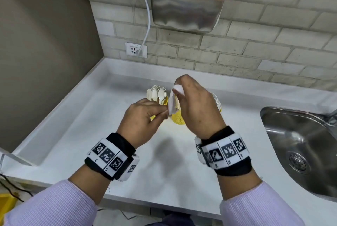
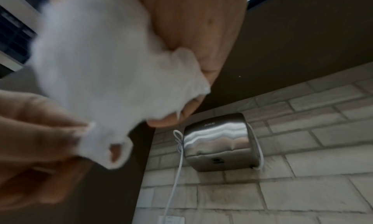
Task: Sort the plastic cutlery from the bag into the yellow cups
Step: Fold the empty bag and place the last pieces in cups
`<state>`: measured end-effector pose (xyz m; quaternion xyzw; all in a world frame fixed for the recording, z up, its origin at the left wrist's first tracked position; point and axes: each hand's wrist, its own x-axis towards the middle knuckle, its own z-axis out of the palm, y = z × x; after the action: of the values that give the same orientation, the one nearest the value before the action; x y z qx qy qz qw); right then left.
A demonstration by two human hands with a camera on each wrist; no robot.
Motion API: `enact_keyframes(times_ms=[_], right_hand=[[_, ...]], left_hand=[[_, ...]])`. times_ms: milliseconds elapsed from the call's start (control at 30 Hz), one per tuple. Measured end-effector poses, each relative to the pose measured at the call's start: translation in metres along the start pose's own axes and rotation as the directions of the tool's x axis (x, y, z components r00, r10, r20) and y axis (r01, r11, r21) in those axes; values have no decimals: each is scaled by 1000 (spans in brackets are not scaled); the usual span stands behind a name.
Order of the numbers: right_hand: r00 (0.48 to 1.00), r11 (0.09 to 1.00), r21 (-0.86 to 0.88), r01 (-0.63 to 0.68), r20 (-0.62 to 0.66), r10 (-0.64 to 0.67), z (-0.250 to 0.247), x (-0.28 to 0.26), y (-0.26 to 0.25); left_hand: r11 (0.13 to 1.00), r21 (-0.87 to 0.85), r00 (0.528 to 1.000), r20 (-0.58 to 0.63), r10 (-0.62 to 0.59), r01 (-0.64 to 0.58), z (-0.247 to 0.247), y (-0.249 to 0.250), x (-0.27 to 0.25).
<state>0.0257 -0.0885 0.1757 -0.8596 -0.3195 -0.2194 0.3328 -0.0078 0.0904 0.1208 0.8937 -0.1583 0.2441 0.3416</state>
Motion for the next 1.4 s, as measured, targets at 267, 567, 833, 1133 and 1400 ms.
enact_keyframes(times_ms=[267,567,833,1133,1400], right_hand=[[974,767,604,-218,185,131,38,3,35],[918,682,615,-396,244,314,96,-61,10],[938,844,442,-303,294,182,69,-78,-16],[981,930,343,-130,183,70,18,-54,-25],[993,984,144,102,46,-109,-18,15,1]], left_hand=[[849,-516,993,65,-98,118,-6,15,-4],[821,-556,986,-16,-166,129,-16,5,1],[951,-268,983,-57,-177,156,-22,-1,3],[994,-60,990,-104,-97,92,-23,-8,5],[998,-57,997,-72,3,-7,-35,17,12]])
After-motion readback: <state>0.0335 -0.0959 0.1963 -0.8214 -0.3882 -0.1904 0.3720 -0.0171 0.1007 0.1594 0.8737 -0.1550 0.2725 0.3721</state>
